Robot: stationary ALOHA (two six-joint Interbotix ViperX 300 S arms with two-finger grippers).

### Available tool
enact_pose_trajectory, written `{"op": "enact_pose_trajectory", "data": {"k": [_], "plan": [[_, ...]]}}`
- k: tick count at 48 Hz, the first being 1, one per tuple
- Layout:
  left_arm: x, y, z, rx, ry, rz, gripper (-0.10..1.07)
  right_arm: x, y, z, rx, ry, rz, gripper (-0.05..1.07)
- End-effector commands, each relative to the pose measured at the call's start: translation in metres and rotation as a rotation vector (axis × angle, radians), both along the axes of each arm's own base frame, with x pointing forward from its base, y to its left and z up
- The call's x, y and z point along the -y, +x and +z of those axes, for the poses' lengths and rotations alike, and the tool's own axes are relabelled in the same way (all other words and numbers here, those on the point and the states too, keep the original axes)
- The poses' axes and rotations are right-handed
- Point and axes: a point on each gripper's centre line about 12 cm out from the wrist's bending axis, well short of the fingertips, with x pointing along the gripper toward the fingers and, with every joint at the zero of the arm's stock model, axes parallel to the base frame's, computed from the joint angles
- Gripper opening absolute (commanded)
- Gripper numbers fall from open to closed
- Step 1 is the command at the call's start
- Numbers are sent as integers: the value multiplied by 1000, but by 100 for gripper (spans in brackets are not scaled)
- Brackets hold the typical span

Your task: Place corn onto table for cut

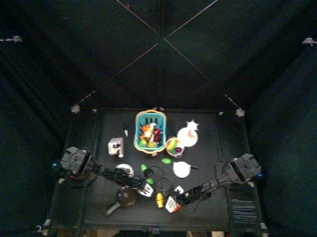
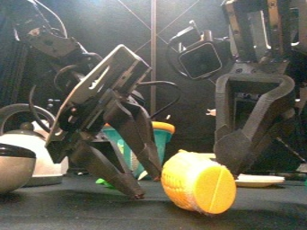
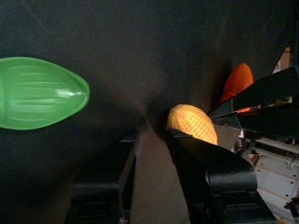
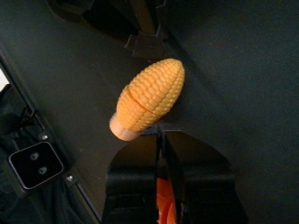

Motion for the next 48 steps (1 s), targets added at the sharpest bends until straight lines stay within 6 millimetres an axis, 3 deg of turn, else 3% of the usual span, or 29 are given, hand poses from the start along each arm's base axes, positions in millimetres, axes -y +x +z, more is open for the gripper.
{"op": "enact_pose_trajectory", "data": {"k": [1, 24, 33, 40, 48], "plan": [[-3, 6, 13, 43, 8, -9, 71, -3, 1, 17, 37, 16, 5, 38], [-39, 3, 35, 109, 124, -62, 72, 12, -27, 53, 56, -82, -18, 38], [-53, -4, 44, 140, 209, -120, 71, 17, -44, 71, 116, -148, 68, 38], [-59, -10, 58, 187, 312, -217, 71, 34, -64, 80, 143, -203, 100, 38], [-59, -17, 75, 245, 415, -319, 72, 63, -98, 74, 101, -281, 71, 38]]}}
